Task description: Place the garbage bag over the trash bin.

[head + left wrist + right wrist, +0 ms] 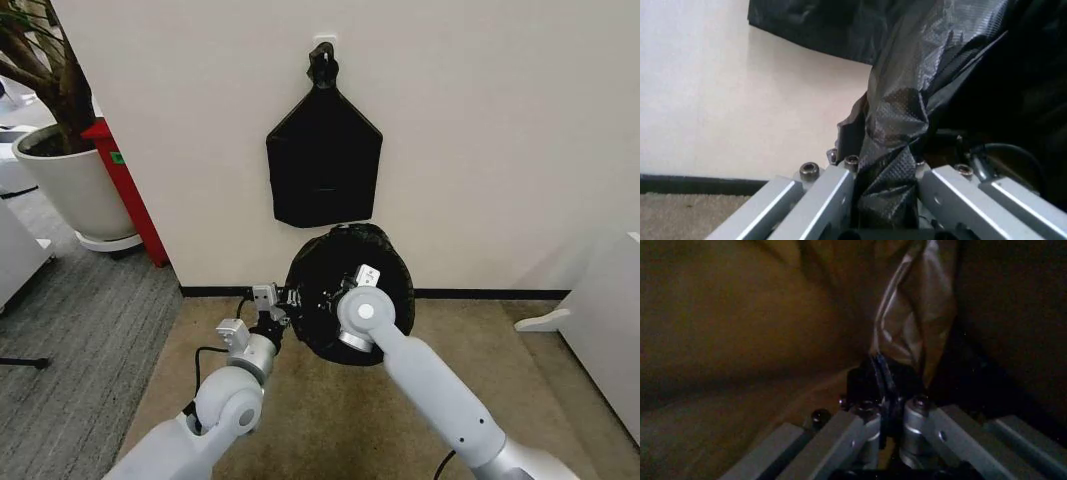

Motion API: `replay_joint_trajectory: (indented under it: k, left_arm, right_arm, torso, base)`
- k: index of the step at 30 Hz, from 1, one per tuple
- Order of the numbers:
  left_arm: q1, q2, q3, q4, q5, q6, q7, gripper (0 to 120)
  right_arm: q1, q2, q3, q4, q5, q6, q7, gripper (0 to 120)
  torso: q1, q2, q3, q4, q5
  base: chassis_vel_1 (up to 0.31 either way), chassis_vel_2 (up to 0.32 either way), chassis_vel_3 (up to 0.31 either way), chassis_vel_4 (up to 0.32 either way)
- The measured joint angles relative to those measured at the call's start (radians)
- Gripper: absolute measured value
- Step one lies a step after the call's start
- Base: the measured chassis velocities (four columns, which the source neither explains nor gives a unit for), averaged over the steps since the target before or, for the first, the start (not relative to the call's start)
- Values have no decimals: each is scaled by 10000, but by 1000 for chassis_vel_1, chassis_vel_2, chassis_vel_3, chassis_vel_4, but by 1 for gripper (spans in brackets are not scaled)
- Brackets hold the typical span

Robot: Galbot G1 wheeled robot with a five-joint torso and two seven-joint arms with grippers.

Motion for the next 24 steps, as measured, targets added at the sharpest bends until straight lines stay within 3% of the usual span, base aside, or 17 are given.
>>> replay_joint_trajectory:
  k: [5, 9, 19, 24]
  left_arm:
    - [-123, -48, 0, 148, -10, 1, -3, 1]
    - [-186, -66, 34, 222, 2, -5, -3, 1]
    - [-253, -99, 97, 181, -54, -2, -10, 1]
    - [-269, -120, 123, 165, -54, -2, -67, 1]
  right_arm:
    - [-13, -802, -336, 1662, 349, 451, 800, 0]
    - [-11, -1169, -540, 2223, 844, 621, 1208, 0]
    - [-243, -985, -348, 422, 534, 17, 1054, 0]
    - [-139, -976, -429, 422, 230, 75, 1070, 0]
  torso:
    - [0, 0, -2, -2, -1]
    - [0, 1, -2, -1, -1]
    - [0, 0, -1, -1, 0]
    - [0, 0, 0, 1, 0]
  base:
    - [0, 0, 0, 0]
    - [0, 0, 0, 0]
    - [0, 0, 0, 0]
    - [0, 0, 0, 0]
